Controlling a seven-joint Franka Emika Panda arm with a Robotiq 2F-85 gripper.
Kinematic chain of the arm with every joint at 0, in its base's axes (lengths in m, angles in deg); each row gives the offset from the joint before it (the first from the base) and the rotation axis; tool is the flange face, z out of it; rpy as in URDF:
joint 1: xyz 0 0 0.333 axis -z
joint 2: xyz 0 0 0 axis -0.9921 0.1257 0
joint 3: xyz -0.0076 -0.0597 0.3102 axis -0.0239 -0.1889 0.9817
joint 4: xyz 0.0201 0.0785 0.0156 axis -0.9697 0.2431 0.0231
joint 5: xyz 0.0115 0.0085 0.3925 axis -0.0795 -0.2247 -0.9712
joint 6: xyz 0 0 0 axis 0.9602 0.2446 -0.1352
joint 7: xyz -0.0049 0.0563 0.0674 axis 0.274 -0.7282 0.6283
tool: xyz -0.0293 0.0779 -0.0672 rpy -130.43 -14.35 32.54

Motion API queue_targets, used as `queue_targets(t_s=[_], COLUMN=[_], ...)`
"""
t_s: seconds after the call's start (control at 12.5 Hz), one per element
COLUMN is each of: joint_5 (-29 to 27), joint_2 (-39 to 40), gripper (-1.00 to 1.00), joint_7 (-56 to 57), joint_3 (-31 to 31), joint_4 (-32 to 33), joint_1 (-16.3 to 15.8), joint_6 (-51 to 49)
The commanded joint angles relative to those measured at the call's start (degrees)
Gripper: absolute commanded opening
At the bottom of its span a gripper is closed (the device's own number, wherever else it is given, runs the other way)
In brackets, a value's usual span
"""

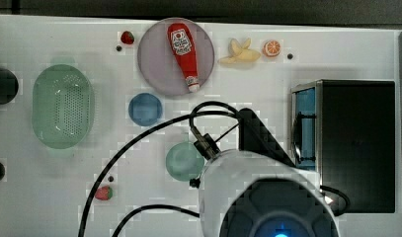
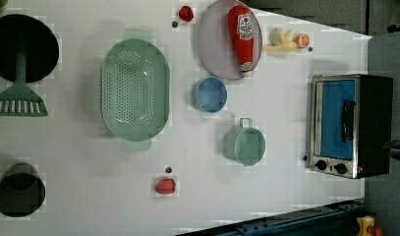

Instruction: Flap open oven.

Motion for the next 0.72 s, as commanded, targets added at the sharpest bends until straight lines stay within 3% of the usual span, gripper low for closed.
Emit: queue_targets(t_s=[0.08,0.4,0.72], joint_5=[0.04,0.82,1.25], joint_2=[-0.35,0.87,3.07], gripper=[-0.65,-0.65,-0.65], joint_7=[-0.59,13.07,34.76], joint_3=[-1.52,-4.98,-10.05], joint_4=[1.68,4.42,6.88], joint_1=[1.06,1.97,3.52], joint_6=[0.82,3.58,8.89])
